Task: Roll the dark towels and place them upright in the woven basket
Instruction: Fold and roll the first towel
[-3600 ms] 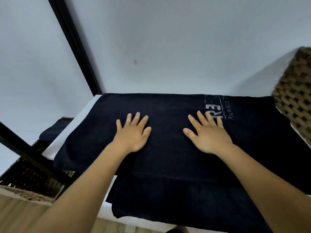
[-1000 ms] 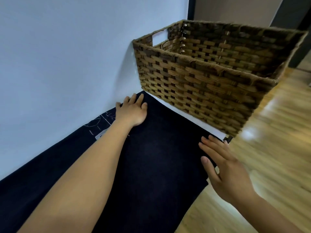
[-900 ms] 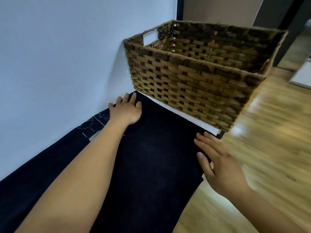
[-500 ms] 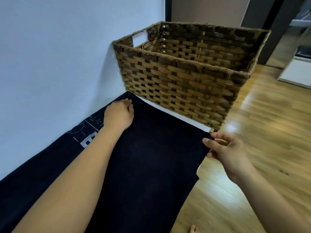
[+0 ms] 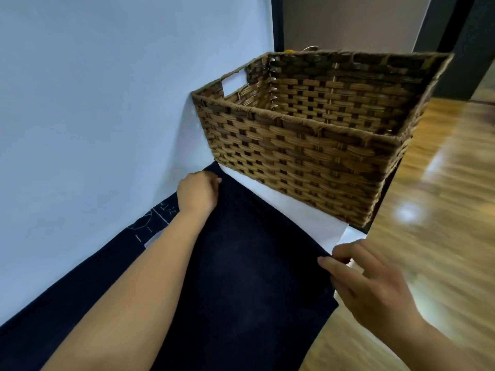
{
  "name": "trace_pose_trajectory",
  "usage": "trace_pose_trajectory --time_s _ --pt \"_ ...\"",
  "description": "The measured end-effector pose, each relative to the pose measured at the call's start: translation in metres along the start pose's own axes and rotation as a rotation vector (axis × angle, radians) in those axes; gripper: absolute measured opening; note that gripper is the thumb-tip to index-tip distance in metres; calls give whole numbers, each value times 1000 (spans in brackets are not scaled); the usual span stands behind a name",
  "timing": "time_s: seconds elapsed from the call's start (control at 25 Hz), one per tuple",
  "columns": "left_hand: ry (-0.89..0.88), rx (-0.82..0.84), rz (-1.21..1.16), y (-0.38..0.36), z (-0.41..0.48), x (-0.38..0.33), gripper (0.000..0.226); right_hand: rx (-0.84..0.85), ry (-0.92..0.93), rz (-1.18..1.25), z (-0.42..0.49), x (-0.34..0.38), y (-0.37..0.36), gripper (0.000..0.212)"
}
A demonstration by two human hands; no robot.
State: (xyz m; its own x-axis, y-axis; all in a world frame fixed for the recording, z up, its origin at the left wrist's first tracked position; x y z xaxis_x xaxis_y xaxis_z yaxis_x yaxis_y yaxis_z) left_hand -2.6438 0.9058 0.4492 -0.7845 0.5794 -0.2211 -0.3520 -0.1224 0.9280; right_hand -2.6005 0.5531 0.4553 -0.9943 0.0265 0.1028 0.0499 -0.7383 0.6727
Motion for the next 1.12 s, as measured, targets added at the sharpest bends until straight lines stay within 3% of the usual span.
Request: trace_pose_trajectory --time_s 0.08,0.24,0.4,0.48,0.64,0.72,0.8,0.92,1.12 --pt "-13 -68 -81 6 -7 1 20 25 97 -6 -2 7 -1 32" --pt "-186 -31 51 6 -2 -13 53 38 171 -13 2 6 2 28" --pt "-339 130 113 -3 14 -10 44 27 167 45 2 5 7 29" --pt "-325 193 50 -4 26 -1 34 22 -71 197 -3 -15 3 25" --pt "-223 213 -17 -2 44 9 23 13 -807 617 -35 -80 -25 23" --pt "-216 217 -4 -1 49 3 21 53 -936 704 -43 -88 -36 19" --pt "-296 179 123 4 49 -12 22 83 -816 561 -32 -82 -27 21" --pt "-438 90 370 10 42 -25 21 95 -426 268 -12 -53 -9 16" --pt "-597 20 435 13 28 -18 9 13 -103 93 -8 -31 4 22"
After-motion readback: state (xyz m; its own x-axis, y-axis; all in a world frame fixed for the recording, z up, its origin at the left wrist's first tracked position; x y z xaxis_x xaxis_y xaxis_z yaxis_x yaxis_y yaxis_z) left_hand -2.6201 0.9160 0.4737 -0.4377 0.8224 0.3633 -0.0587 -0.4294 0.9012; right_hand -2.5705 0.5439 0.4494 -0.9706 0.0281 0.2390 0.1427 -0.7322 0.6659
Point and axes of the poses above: each hand's wrist, its own z-axis towards the middle knuckle, its own y-axis out of the back of the hand, x = y × z, the point moved 10 cm from there along z, towards the middle knuckle, and after that the axes turned 7 degrees about y, right-handed, at the moved point
